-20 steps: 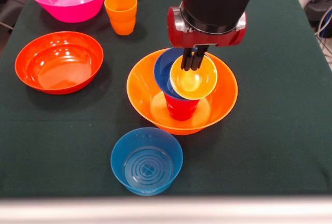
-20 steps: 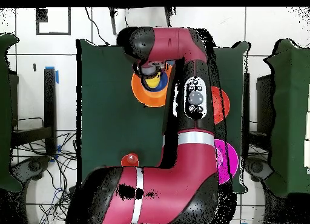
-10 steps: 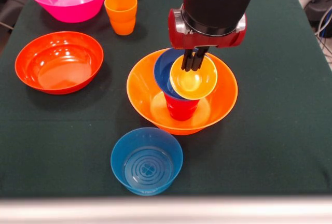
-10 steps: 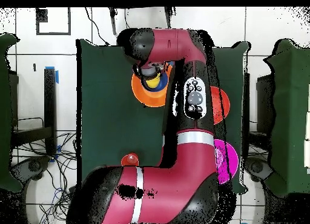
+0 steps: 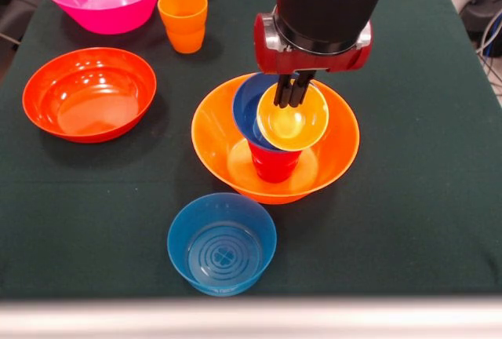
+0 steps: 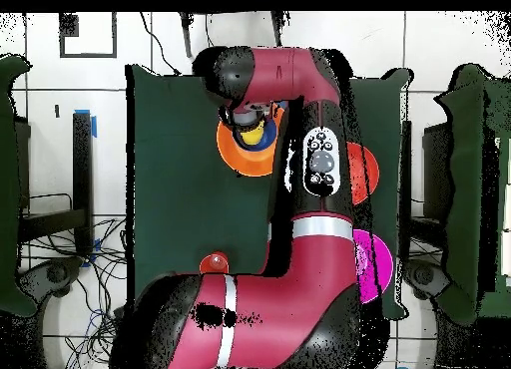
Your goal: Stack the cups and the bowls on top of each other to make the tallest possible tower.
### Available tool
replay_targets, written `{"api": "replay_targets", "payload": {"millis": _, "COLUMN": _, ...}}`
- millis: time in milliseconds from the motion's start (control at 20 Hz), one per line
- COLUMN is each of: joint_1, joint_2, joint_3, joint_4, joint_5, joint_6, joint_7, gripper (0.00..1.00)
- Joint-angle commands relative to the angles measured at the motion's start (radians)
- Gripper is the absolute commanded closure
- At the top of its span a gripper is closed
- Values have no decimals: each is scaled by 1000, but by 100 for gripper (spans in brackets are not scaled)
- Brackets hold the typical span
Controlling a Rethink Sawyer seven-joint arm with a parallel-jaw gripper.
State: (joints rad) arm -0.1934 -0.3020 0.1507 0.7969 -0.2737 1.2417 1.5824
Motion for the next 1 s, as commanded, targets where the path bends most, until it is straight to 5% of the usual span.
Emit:
{"api": "replay_targets", "payload": {"millis": 50, "joint_1": -6, "joint_2": 38, "joint_3": 44, "joint_4": 73, "joint_5": -24, "joint_6": 92, "joint_7": -116, "gripper": 100}}
{"api": "replay_targets", "payload": {"millis": 1000, "joint_1": 4, "joint_2": 37, "joint_3": 18, "joint_4": 68, "joint_5": -38, "joint_6": 190, "joint_7": -104, "gripper": 100}}
